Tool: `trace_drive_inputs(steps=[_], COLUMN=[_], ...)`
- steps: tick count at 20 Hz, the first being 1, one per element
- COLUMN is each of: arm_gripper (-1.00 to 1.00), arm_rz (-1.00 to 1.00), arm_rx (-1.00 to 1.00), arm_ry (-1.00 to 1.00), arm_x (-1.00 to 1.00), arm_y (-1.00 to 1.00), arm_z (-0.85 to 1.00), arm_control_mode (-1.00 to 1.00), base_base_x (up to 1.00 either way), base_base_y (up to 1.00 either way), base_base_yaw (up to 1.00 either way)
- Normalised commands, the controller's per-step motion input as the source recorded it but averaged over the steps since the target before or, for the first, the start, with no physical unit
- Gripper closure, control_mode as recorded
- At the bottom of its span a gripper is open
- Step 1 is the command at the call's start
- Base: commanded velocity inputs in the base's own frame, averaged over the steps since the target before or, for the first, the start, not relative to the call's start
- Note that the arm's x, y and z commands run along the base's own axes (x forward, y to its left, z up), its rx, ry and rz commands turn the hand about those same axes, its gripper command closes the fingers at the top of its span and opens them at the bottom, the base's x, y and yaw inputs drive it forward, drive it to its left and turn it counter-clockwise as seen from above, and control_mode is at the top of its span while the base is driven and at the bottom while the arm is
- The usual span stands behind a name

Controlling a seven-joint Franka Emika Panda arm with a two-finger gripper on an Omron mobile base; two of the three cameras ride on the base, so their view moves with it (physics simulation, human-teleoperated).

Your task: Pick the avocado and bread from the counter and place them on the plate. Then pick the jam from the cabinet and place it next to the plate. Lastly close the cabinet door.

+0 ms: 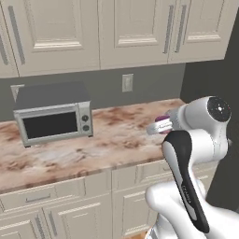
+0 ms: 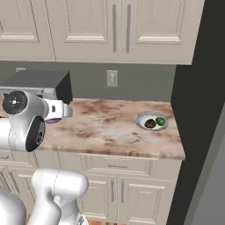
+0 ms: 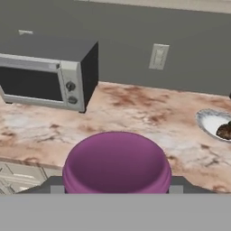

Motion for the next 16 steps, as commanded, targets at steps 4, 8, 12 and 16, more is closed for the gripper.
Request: trace_drive_inputs(steps=[4, 8, 12, 16], arm_gripper=[1.00, 1.00, 1.00, 1.00], arm_rz=[0.00, 0.00, 0.00, 0.00], arm_rx=[0.00, 0.00, 0.00, 0.00], arm_ry=[0.00, 0.00, 0.00, 0.00], arm_x=[0.00, 0.00, 0.00, 0.00], arm_y=[0.00, 0.00, 0.00, 0.00], arm_z=[0.00, 0.00, 0.00, 0.00], arm_control_mode=[1.00, 1.00, 1.00, 1.00], base_base_x=[0.39, 0.39, 0.39, 0.39], base_base_y=[-0.25, -0.26, -0.28, -0.28], base_base_yaw=[0.00, 0.00, 0.00, 0.00])
